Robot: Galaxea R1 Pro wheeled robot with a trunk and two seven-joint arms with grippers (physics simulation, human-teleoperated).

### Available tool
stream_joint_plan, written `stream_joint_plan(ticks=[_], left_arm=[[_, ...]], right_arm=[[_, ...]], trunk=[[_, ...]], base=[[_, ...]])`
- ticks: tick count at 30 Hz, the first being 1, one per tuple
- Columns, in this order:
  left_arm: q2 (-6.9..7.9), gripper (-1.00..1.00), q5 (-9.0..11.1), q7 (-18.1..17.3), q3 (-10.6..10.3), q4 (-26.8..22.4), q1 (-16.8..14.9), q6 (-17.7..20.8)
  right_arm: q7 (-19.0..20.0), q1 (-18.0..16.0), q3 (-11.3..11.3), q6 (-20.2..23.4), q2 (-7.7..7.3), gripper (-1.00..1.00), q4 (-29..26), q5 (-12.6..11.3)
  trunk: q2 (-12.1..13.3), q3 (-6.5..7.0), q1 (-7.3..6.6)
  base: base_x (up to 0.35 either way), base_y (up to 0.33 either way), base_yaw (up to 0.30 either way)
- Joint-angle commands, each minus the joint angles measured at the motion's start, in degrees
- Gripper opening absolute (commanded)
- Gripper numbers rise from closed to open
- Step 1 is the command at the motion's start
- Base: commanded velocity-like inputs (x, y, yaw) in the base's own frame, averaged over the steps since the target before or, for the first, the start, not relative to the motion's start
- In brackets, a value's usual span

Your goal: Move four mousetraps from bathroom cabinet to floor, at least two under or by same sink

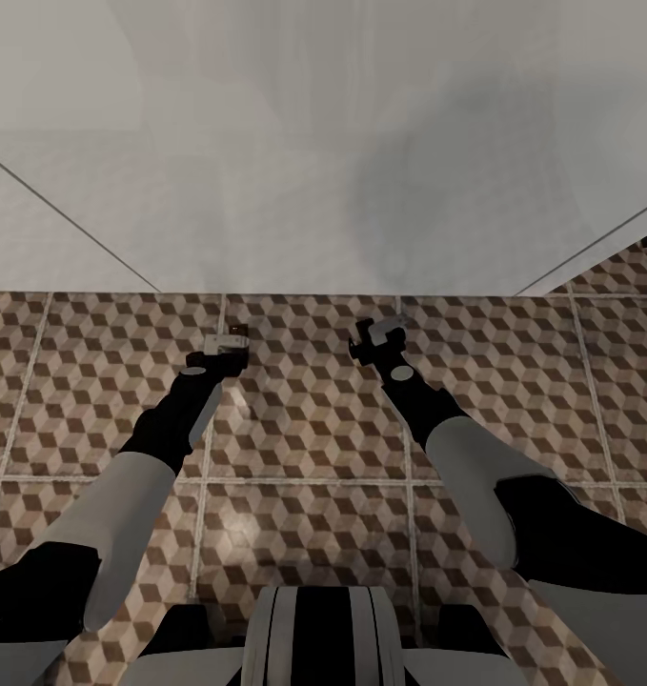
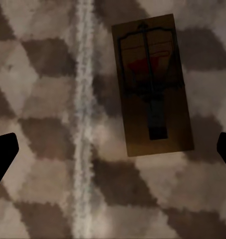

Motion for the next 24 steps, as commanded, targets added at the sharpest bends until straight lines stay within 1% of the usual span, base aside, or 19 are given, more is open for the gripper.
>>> stream_joint_plan(ticks=[1, 12, 17, 24], left_arm=[[0.03, 1.0, 0.1, 0.4, -0.2, -0.1, 0.0, 0.3], [0.04, 1.0, -0.1, 0.4, -0.3, -0.3, 0.0, 0.1], [0.11, 1.0, -0.1, 0.4, -0.3, -0.3, 0.0, 0.1], [0.25, 1.0, -0.1, 0.4, -0.3, -0.3, 0.0, 0.1]], right_arm=[[-0.5, 0.0, 0.2, -0.1, 0.0, 1.0, 0.1, 0.4], [-0.5, 0.0, 0.2, -0.1, 0.0, 1.0, 0.1, 0.4], [-0.5, 0.0, 0.2, -0.1, 0.0, 1.0, 0.1, 0.4], [-0.5, 0.0, 0.2, -0.1, 0.0, 1.0, 0.1, 0.4]], trunk=[[0.0, -0.03, -0.01], [0.0, -0.03, -0.01], [0.0, -0.03, -0.01], [0.0, -0.03, -0.01]], base=[[0.0, 0.0, 0.0], [-0.02, 0.0, 0.0], [-0.229, 0.0, 0.0], [-0.308, 0.0, 0.0]])
